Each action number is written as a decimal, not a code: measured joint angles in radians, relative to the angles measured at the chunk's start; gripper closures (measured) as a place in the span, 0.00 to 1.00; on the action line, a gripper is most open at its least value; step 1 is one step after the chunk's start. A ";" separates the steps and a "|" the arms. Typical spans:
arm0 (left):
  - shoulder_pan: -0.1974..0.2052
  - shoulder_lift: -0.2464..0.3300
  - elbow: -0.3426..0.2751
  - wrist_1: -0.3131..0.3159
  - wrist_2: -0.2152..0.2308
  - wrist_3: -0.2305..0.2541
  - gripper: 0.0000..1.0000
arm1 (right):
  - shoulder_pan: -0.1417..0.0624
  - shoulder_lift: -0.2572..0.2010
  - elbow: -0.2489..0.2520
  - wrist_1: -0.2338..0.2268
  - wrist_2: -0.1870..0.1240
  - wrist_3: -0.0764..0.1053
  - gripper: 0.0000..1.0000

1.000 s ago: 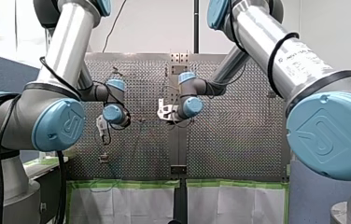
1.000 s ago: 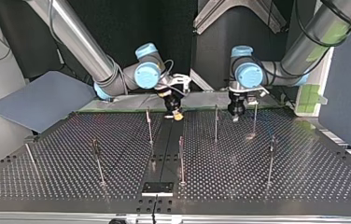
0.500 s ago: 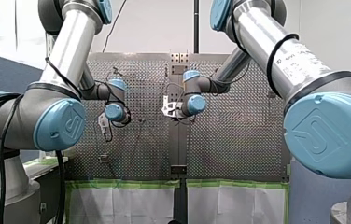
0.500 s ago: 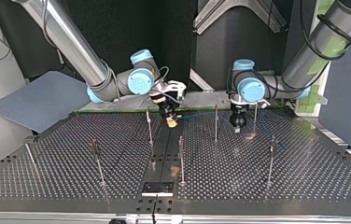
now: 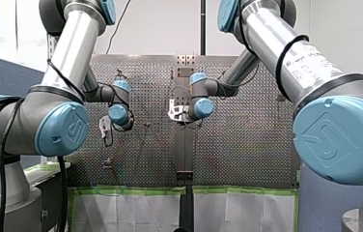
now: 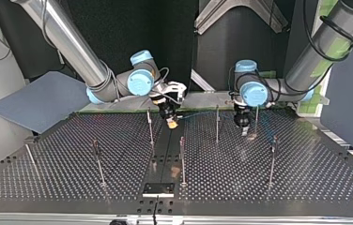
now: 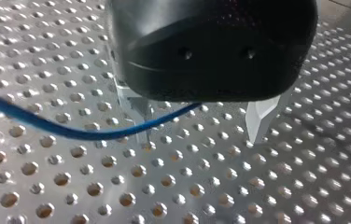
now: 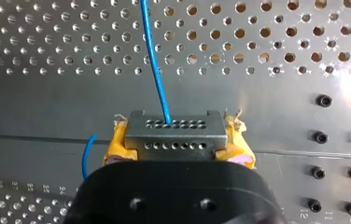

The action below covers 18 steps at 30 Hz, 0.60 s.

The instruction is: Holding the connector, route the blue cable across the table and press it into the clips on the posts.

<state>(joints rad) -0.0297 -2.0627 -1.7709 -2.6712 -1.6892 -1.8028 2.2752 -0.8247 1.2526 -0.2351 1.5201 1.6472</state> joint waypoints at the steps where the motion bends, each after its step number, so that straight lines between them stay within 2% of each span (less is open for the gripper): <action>1: -0.001 0.000 0.000 -0.009 -0.008 0.005 0.00 | 0.000 0.000 0.000 0.000 0.000 0.000 1.00; 5: -0.010 0.001 0.000 -0.052 -0.026 0.018 0.00 | 0.000 0.000 0.000 0.001 -0.001 0.001 1.00; 10: -0.022 0.013 -0.007 -0.098 -0.014 0.029 0.00 | 0.001 0.000 0.000 0.001 -0.001 0.002 1.00; 18: -0.042 0.088 -0.071 -0.137 -0.013 0.036 0.00 | 0.000 0.000 0.000 -0.001 -0.001 0.003 1.00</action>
<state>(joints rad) -0.0716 -1.9744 -1.8421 -2.8083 -1.7024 -1.7668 2.2751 -0.8247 1.2526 -0.2356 1.5196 1.6499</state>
